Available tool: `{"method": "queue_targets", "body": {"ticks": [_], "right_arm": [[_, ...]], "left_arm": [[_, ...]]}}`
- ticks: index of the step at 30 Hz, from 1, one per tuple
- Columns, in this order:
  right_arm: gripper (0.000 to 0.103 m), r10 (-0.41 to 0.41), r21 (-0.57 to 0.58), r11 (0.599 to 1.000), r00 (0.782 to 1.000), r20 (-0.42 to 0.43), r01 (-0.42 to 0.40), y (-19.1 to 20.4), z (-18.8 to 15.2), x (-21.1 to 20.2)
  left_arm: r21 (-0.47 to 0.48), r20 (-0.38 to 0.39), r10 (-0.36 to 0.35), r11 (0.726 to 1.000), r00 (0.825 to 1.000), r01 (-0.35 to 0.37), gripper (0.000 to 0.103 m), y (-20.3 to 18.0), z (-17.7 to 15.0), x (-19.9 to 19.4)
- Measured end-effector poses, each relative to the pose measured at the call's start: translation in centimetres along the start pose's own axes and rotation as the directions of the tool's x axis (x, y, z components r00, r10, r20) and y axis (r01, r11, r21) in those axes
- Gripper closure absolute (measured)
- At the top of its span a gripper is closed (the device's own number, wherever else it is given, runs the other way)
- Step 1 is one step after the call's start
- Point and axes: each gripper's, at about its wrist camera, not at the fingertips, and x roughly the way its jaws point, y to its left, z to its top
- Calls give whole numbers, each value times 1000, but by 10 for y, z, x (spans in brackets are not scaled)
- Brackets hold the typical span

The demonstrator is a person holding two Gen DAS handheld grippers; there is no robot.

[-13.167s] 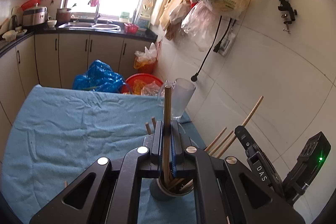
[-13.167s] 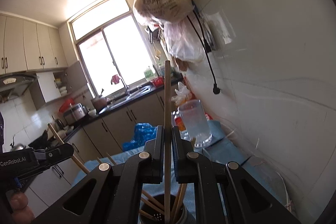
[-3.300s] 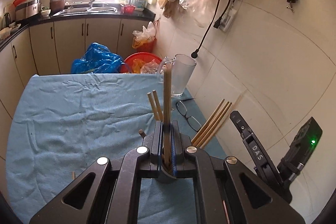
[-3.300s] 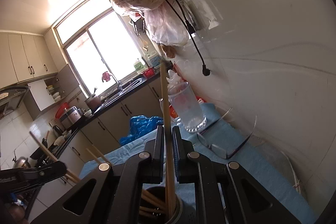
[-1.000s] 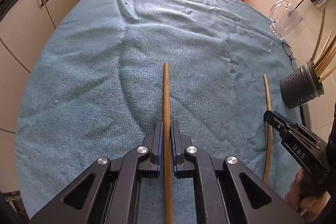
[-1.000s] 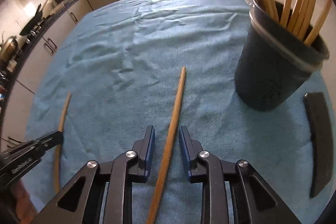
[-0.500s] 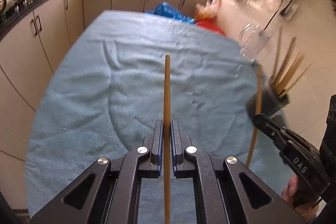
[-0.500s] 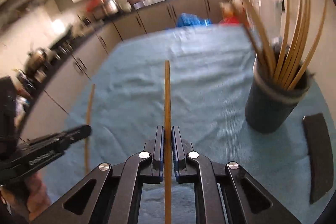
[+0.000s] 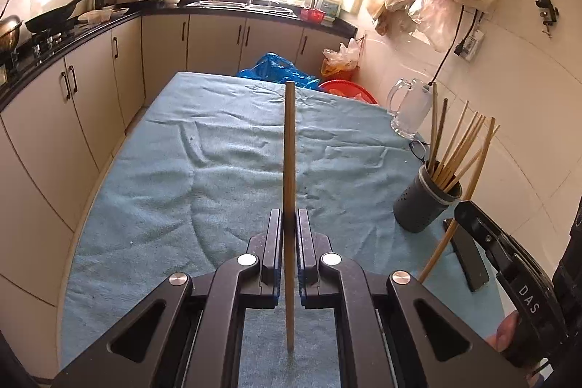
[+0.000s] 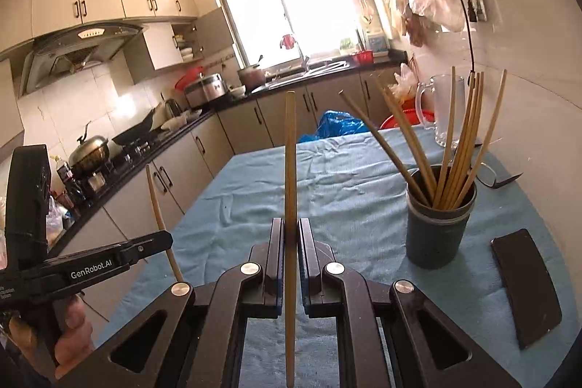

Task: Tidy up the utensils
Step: 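Lift the left tool's chopstick upright toward the black cup while the right tool carries its own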

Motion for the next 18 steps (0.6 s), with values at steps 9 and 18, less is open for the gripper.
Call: {"method": "queue_targets", "body": {"ticks": [9, 18], "right_arm": [[95, -13, 17, 1000, 999, 31, 12, -3, -1, -5], [95, -23, 25, 999, 999, 44, 22, -4, 0, -8]], "left_arm": [[10, 7, -20, 1000, 1000, 19, 97, -6, 0, -6], [13, 24, -24, 1000, 999, 24, 97, -10, 1, -12]]}}
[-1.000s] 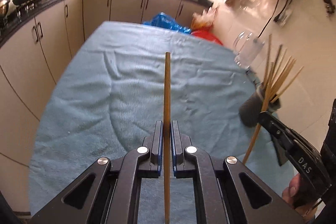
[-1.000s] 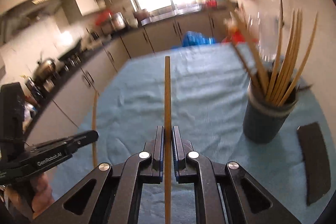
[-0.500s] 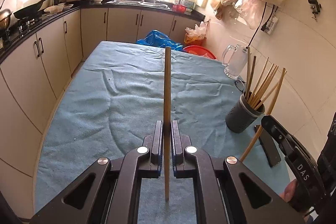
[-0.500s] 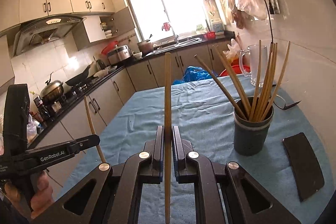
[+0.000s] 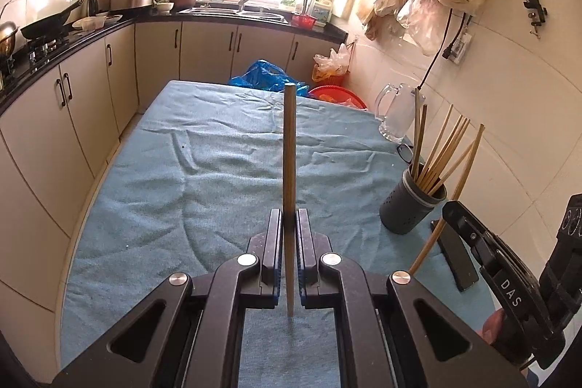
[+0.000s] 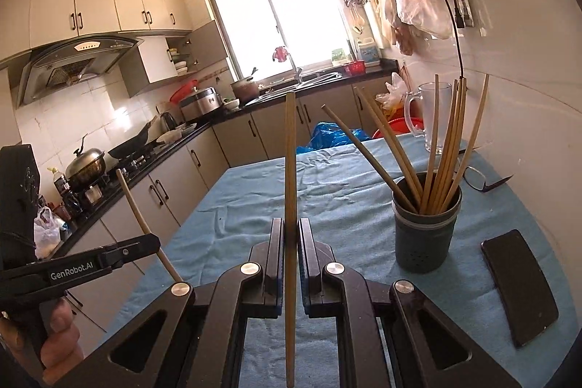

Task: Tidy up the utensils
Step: 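Lift the left tool's chopstick upright toward the black cup while the right tool carries its own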

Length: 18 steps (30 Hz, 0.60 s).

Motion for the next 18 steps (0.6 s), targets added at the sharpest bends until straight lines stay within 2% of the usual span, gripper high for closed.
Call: {"method": "queue_targets", "body": {"ticks": [18], "right_arm": [[95, -25, 33, 999, 999, 32, 24, -19, 2, -10]], "left_arm": [[47, 16, 43, 998, 999, -43, 97, -17, -1, -2]]}}
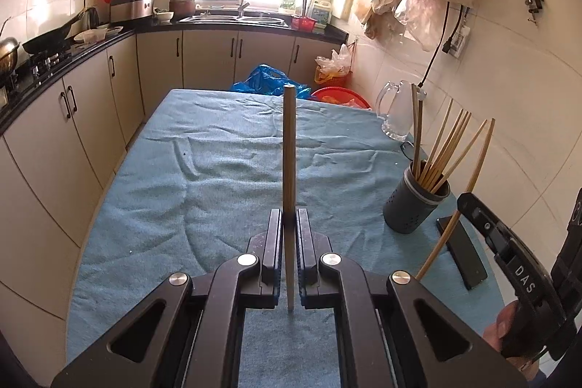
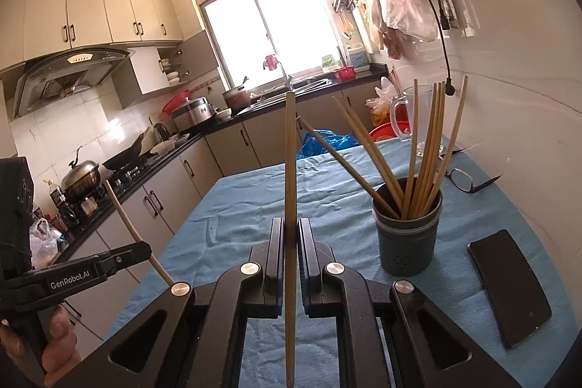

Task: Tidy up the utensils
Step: 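Lift the left tool's chopstick upright toward the black cup while the right tool carries its own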

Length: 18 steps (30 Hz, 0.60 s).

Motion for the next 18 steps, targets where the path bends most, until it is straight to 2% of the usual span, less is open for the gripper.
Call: {"method": "queue_targets", "body": {"ticks": [18], "right_arm": [[95, -41, 65, 997, 999, 33, 39, -32, 5, -17]], "left_arm": [[47, -5, 15, 999, 1000, -15, 97, -18, -2, 1]]}}
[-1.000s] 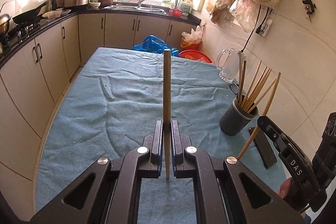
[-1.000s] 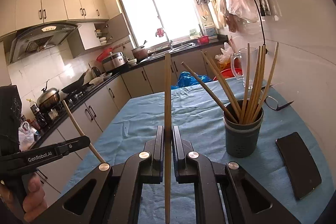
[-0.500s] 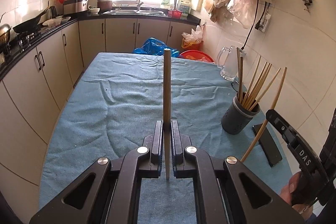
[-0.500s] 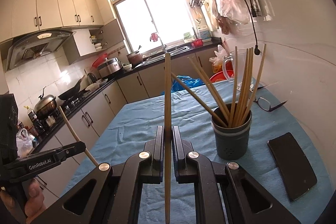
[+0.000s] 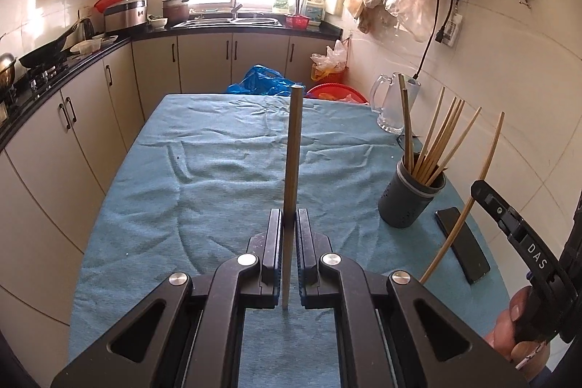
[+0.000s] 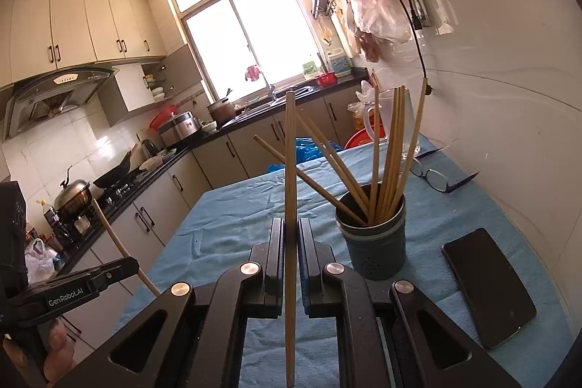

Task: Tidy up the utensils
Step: 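Lift the left tool's chopstick upright toward the black cup while the right tool carries its own, then lower the left tool's chopstick into the black cup and open while the right tool does likewise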

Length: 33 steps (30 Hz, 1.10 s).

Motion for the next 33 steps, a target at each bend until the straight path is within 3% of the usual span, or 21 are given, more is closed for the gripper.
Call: {"method": "queue_targets", "body": {"ticks": [13, 26, 33], "right_arm": [[95, -21, 47, 999, 999, 29, 20, -25, 7, -10], [95, -73, 95, 993, 993, 96, 64, -56, 29, -31], [95, -112, 121, 988, 978, 175, 91, -69, 56, -44]], "left_arm": [[22, -7, -26, 999, 1000, 26, 97, -18, 8, 1], [31, 2, -140, 990, 990, 140, 97, -44, 38, -10], [57, 36, -197, 979, 980, 195, 97, -67, 60, -19]]}}
